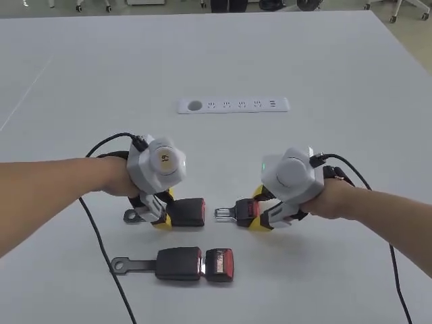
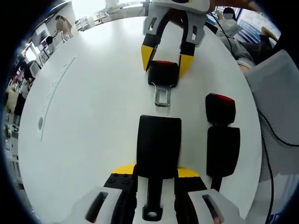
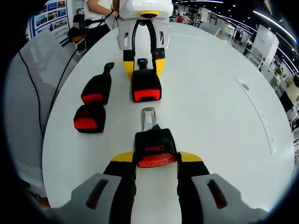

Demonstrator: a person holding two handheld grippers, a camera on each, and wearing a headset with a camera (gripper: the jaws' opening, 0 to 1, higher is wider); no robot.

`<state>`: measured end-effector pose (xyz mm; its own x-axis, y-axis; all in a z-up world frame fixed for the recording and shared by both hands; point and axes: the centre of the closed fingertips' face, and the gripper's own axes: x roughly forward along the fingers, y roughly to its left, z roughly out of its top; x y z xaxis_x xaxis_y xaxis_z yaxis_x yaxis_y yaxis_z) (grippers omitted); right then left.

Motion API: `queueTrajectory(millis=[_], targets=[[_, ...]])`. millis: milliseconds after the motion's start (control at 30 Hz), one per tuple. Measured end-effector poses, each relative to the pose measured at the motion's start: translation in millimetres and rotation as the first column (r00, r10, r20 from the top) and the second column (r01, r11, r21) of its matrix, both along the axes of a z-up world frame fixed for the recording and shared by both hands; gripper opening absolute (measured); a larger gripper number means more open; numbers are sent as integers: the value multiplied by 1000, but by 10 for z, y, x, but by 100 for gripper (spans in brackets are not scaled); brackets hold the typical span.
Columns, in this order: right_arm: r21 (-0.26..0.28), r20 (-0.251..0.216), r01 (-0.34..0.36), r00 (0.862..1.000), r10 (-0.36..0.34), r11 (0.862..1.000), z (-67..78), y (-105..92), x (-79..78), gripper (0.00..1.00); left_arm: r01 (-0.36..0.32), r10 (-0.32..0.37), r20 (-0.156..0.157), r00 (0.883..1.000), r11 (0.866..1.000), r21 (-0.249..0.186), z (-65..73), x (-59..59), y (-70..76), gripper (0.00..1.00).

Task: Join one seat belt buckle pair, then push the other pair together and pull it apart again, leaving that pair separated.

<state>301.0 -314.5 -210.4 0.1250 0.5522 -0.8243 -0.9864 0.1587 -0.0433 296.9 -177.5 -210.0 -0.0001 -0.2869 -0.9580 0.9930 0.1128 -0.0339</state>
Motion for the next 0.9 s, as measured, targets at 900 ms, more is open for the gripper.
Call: queueTrajectory(millis=[900], targets=[[32,2,-2,1000,2,999,31,344,-23,32,-6,6,-4,1000,1000,0,-24,13,16,30]])
